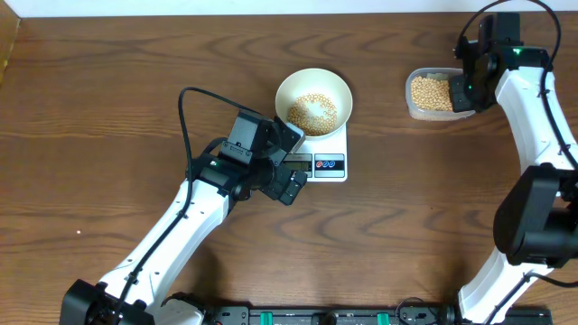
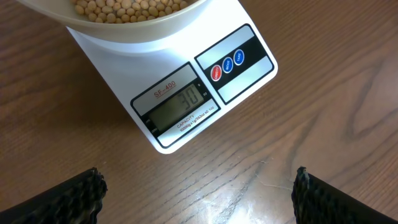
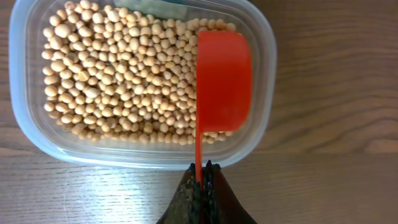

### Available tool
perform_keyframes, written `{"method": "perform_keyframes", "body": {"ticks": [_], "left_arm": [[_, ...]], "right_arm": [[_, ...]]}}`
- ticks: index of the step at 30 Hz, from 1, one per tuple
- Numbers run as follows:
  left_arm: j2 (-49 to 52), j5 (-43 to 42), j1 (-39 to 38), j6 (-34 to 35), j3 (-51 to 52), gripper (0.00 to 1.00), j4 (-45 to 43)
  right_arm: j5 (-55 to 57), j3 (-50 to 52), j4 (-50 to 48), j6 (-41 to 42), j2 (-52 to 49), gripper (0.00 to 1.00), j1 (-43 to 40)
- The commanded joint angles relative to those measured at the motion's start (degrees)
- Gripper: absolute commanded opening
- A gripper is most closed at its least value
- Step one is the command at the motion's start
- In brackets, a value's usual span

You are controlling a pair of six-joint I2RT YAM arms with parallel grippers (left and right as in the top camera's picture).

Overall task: Scoop item into bowl and weigh 50g on scale
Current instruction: 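Carry the empty scoop with the right gripper back to the tub, then dip the red scoop into the soybean tub again with the right gripper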

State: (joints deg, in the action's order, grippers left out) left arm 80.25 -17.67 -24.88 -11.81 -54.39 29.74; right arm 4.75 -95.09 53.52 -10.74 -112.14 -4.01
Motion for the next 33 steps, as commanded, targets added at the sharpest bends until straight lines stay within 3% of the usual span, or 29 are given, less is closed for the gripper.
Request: {"method": "perform_keyframes", "body": {"ticks": [1, 16, 33], "left_arm": [[-0.63, 0.35, 0.22, 0.09, -0.11, 0.98, -0.02], [-0.63, 0.35, 0.22, 0.09, -0.11, 0.98, -0.02], [-0.63, 0.37, 0.22, 0.09, -0.11, 0.98, -0.02]], "right_arm": [[-6.45, -0.74, -0.07, 0.92, -1.79, 0.01, 0.07], [-23.15, -0.74, -1.01, 3.52, -2.25, 0.01, 0.02], [-24.92, -0.74, -3.23, 13.94, -2.38, 0.01, -0.59]]}}
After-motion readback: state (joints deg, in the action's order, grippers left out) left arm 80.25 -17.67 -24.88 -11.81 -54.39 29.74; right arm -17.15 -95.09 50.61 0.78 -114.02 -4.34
